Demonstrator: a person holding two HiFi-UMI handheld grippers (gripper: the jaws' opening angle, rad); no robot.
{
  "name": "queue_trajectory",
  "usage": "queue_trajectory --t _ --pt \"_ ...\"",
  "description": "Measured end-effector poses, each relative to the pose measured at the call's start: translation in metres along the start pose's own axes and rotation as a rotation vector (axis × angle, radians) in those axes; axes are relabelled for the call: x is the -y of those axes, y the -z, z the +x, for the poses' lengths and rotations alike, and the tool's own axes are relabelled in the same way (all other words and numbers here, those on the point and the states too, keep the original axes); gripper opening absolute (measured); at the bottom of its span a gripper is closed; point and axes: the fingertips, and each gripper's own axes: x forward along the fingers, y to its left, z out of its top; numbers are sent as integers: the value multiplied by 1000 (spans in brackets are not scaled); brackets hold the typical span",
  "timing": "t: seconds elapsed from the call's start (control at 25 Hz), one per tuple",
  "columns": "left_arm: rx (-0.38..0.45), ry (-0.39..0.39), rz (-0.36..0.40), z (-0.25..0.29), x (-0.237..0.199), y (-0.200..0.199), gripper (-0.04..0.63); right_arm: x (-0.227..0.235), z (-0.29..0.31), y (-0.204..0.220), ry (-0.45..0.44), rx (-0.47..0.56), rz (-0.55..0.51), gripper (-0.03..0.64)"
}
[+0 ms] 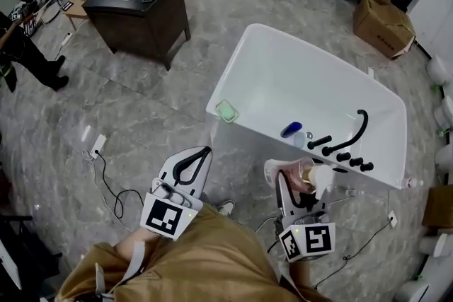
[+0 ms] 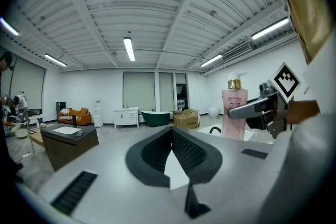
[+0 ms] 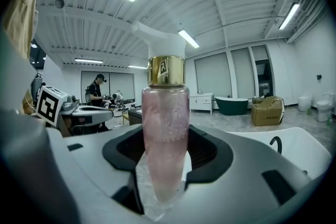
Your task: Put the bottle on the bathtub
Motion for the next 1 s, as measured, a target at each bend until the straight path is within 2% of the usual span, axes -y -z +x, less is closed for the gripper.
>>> queue_trajectory --t 0.16,0.44,0.76,1.0 --pt "-13 25 -9 24 -13 7 6 5 21 1 11 -26 -9 230" --pt "-12 116 -9 68 -34 10 6 17 63 -3 74 -48 -9 230" --pt "-77 159 -33 103 -63 38 6 38 117 12 124 -70 -36 230" --pt "-134 159 -45 125 -82 62 6 56 151 33 150 -89 -50 230"
